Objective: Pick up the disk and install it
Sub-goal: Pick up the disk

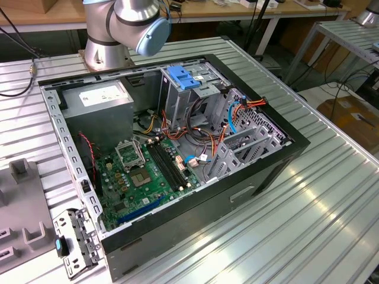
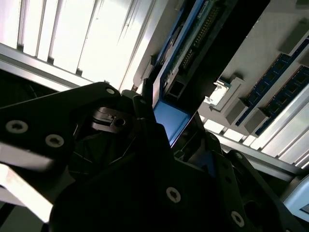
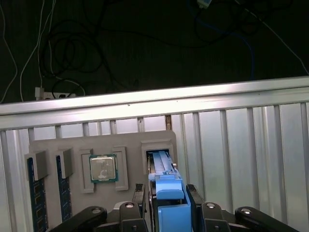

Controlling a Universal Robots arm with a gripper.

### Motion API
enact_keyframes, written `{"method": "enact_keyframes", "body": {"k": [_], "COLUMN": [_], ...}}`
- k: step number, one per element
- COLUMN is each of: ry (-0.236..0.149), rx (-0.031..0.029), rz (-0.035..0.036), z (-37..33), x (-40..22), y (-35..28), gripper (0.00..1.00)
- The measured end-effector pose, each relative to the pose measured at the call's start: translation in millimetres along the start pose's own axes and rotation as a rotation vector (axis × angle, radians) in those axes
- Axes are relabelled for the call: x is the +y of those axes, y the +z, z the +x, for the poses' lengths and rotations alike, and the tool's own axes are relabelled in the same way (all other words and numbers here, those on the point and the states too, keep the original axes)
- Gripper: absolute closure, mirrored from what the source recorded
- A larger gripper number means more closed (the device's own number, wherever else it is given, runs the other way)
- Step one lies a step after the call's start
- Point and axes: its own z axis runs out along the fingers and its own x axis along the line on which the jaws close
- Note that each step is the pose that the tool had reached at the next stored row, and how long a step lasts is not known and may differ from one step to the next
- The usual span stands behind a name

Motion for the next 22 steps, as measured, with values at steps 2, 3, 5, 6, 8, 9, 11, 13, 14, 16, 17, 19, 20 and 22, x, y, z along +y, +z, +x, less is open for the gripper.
{"method": "enact_keyframes", "body": {"k": [2,3,5,6,8,9,11,13,14,16,17,19,20,22], "ry": [0.0,0.0,0.0,0.0,0.0,0.0,0.0,0.0,0.0,0.0,0.0,0.0,0.0,0.0], "rx": [0.0,0.0,-0.0001,-0.0001,-0.0001,-0.0001,-0.0001,-0.0001,-0.0001,-0.0001,-0.0001,-0.0001,-0.0001,0.0], "rz": [0.0001,0.0,0.0002,0.0001,0.0002,0.0002,0.0001,0.0001,0.0001,0.0001,0.0002,0.0001,0.0002,0.0001], "z": [-0.1,-0.1,-0.3,-0.3,-0.4,-0.4,-0.4,-0.4,-0.5,-0.4,-0.5,-0.5,-0.5,-0.4], "x": [-0.7,-1.3,-2.3,-3.0,-3.8,-4.2,-4.6,-4.6,-4.7,-4.7,-4.7,-4.7,-4.7,-4.8], "y": [0.2,0.3,0.4,0.5,0.6,0.7,0.7,0.7,0.7,0.7,0.7,0.7,0.7,0.7], "gripper": [0.53,0.53,0.53,0.53,0.53,0.53,0.53,0.53,0.53,0.53,0.53,0.53,0.53,0.53]}}
